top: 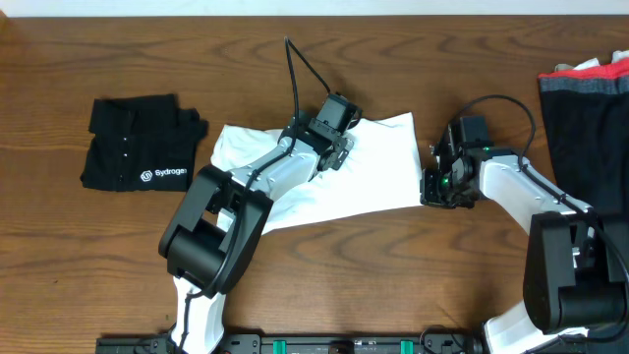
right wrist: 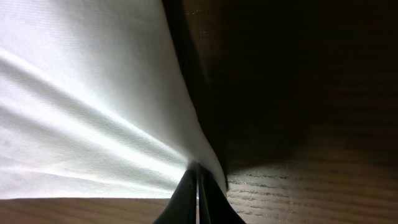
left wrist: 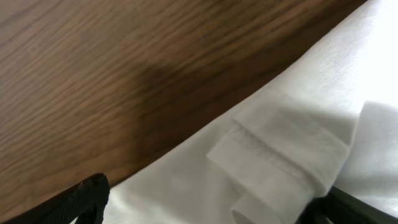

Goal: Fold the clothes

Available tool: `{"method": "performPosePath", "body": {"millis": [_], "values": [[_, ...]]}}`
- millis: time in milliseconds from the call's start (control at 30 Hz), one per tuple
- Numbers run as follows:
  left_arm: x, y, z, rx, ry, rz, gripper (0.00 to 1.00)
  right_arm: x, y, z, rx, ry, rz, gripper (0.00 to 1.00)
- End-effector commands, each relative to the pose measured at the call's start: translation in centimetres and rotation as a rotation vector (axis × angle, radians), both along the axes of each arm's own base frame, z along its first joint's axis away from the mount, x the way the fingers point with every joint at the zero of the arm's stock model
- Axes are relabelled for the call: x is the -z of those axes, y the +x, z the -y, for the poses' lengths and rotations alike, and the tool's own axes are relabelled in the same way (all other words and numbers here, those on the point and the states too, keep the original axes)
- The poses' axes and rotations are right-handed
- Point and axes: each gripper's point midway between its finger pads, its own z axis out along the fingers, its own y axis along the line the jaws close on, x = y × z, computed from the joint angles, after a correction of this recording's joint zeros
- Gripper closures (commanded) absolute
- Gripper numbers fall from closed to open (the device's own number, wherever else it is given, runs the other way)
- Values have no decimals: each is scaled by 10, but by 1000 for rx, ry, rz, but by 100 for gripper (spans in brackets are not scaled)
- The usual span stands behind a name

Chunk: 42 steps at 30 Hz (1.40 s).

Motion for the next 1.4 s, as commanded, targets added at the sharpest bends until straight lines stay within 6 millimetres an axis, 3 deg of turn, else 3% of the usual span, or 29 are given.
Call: {"method": "performPosePath", "body": {"millis": [0,133,267,333,533,733,900,1067,1233,1367], "values": [[-21,7,-29,-79,76,64,4,22,-25,22,13,-134,-94,96],[-43,12,-46,-158,54,106,4,22,-26,22,14,-134,-97,96],[-48,14,-71,-222,53,90,4,22,-26,23,15,-134,-99,96],[-49,13,-74,-233,30,77,4,22,-26,23,15,-134,-99,96],[-43,-6,-36,-141,-124,-28,3,22,-26,23,16,-134,-99,95],[-40,-59,-6,-121,-308,-279,2,19,-24,10,-8,-51,-92,88],[-64,-102,-2,-105,-381,-422,11,-6,-11,-7,-16,140,-39,72],[-86,-132,11,-46,-438,-492,20,-37,0,12,46,153,36,66],[-64,-152,22,-77,-403,-568,20,-61,8,22,73,151,124,63],[-50,-169,35,-110,-391,-625,20,-66,7,22,74,150,133,61]]}}
